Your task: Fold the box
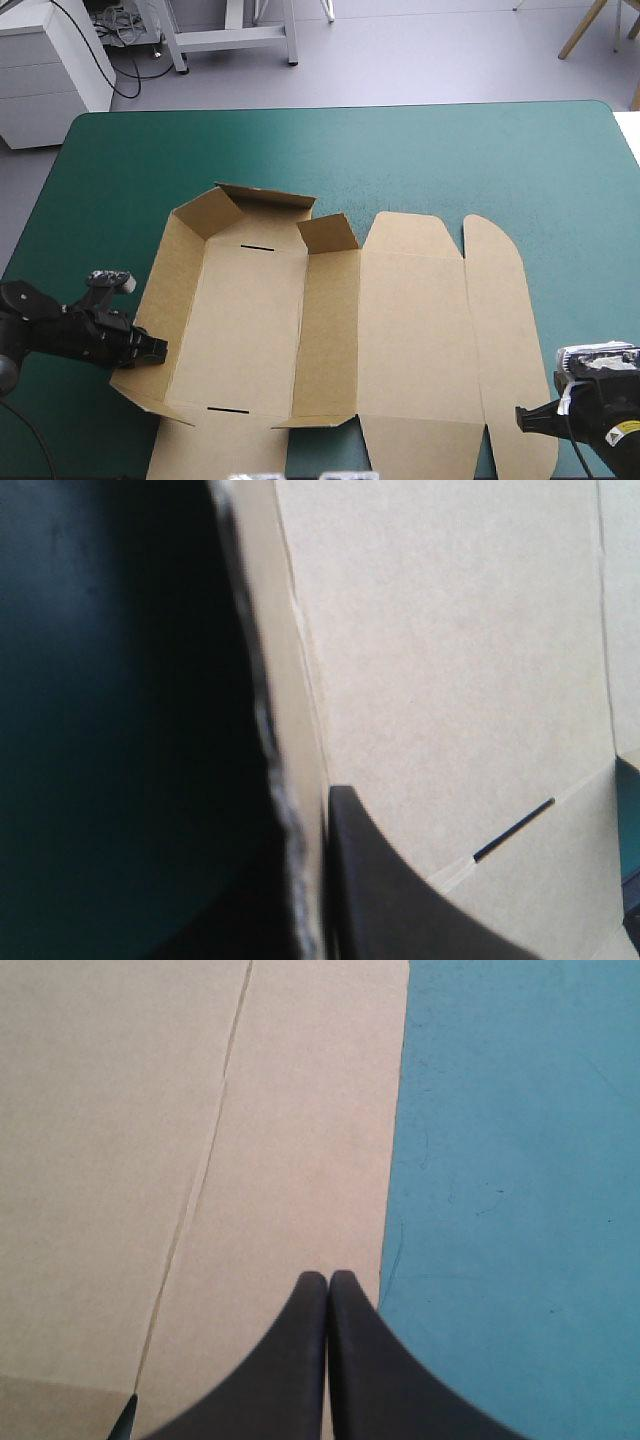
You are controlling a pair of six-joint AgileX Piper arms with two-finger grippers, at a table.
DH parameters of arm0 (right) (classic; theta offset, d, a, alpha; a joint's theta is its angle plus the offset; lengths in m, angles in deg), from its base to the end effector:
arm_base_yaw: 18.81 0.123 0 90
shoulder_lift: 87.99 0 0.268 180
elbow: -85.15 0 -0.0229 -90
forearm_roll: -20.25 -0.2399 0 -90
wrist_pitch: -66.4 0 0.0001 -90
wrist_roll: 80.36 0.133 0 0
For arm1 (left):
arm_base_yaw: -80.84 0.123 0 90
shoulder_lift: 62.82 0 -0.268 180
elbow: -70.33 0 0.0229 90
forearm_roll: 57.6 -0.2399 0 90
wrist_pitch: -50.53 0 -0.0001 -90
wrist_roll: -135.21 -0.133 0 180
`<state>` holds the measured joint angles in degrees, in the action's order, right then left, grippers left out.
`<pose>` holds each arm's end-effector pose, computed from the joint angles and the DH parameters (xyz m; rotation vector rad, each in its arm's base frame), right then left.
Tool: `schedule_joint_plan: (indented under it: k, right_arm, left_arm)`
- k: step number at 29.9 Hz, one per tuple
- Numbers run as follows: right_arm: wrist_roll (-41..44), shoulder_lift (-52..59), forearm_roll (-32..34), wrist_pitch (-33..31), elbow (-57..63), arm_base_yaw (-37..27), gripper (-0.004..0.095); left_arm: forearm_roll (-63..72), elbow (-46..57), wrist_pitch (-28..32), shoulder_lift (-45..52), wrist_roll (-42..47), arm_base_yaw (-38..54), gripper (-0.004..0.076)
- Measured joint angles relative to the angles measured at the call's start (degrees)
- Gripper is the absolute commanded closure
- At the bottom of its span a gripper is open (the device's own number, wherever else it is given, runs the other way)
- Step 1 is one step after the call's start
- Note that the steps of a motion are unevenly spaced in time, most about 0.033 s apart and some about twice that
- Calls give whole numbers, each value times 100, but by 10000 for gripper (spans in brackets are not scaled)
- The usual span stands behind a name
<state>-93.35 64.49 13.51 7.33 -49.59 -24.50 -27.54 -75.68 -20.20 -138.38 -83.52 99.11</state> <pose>0.0844 0.0051 0.2517 -0.1284 2.2901 -0.0214 0.1829 -0.0059 0.2068 0.2542 2.8307 -0.6333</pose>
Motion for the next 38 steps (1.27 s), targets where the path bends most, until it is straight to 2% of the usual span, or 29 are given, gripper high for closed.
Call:
schedule_joint_plan:
  k: [2, 9, 15, 22, 32, 38]
  right_arm:
    - [0, 0, 0, 0, 0, 0, 927]
    - [0, 0, 0, 0, 0, 0, 927]
    - [0, 0, 0, 0, 0, 0, 927]
    - [0, 0, -7, 0, 0, 0, 927]
    - [0, 0, -60, 0, 0, 0, 927]
    - [0, 0, -77, 0, 0, 0, 927]
  left_arm:
    - [-314, -390, 89, 0, 246, -406, 734]
    - [-1533, -1813, 994, -113, 816, -2029, 734]
    - [-2459, -2650, 1865, -438, 619, -3181, 734]
    - [-2958, -3024, 2869, -871, -251, -4255, 734]
    - [-4820, -3049, 4030, -1402, -298, -5646, 734]
    - [-5824, -3055, 4353, -1656, -136, -6302, 734]
